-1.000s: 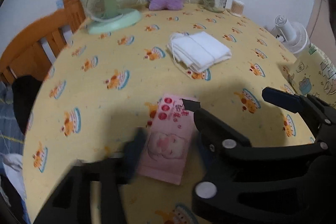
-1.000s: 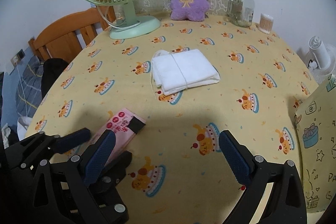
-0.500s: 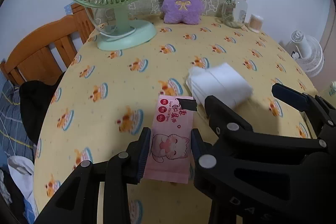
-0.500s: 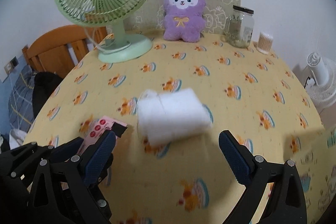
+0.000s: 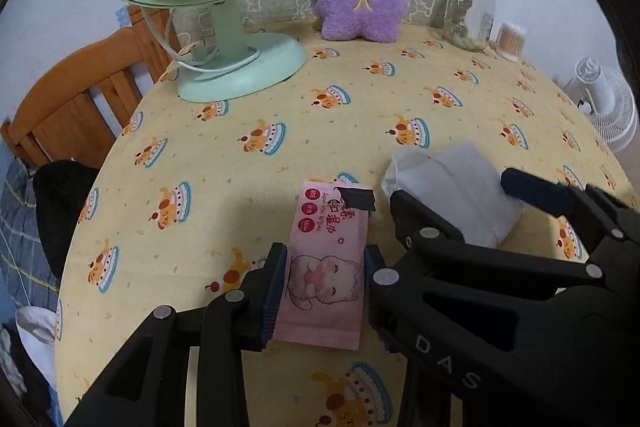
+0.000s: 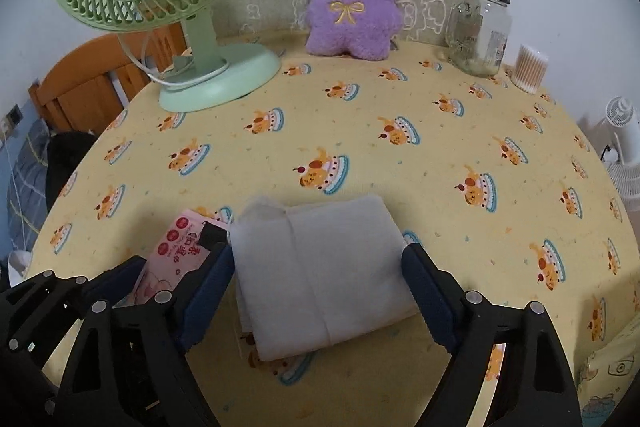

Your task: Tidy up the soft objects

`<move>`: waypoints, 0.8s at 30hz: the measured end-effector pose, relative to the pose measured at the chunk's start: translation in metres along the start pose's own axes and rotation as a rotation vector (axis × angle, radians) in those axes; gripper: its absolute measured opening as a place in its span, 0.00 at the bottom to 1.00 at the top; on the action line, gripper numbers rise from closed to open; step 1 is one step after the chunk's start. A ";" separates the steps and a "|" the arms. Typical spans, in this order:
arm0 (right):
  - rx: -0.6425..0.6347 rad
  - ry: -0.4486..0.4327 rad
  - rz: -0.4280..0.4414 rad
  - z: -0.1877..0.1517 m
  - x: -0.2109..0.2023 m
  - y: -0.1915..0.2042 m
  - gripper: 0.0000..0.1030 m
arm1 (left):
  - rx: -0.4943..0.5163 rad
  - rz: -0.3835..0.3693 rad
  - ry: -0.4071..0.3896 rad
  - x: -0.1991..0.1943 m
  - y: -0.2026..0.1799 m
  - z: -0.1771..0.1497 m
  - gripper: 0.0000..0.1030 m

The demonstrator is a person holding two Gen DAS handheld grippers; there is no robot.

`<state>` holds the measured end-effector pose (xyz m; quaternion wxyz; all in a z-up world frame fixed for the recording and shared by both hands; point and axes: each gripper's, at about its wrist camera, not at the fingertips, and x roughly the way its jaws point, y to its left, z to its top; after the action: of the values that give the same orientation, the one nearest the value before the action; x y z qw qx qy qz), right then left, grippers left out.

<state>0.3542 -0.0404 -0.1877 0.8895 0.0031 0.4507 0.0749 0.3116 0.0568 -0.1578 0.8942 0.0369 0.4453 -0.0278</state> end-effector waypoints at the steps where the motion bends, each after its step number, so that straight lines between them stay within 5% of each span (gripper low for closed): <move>1: 0.005 0.005 0.004 0.000 0.001 0.000 0.83 | -0.001 0.001 -0.001 -0.001 0.000 -0.001 0.38; 7: -0.010 0.011 -0.026 -0.011 -0.010 0.002 0.52 | 0.034 -0.017 -0.003 -0.012 -0.009 -0.014 0.38; 14: 0.033 0.062 0.064 -0.039 -0.033 -0.002 0.18 | 0.018 -0.041 0.014 -0.033 -0.021 -0.038 0.38; 24: 0.043 0.048 0.103 -0.073 -0.072 -0.005 0.15 | 0.002 -0.052 -0.012 -0.067 -0.036 -0.067 0.38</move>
<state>0.2548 -0.0597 -0.1739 0.8732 0.0435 0.4726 0.1107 0.2149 0.0282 -0.1464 0.8958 0.0258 0.4407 -0.0518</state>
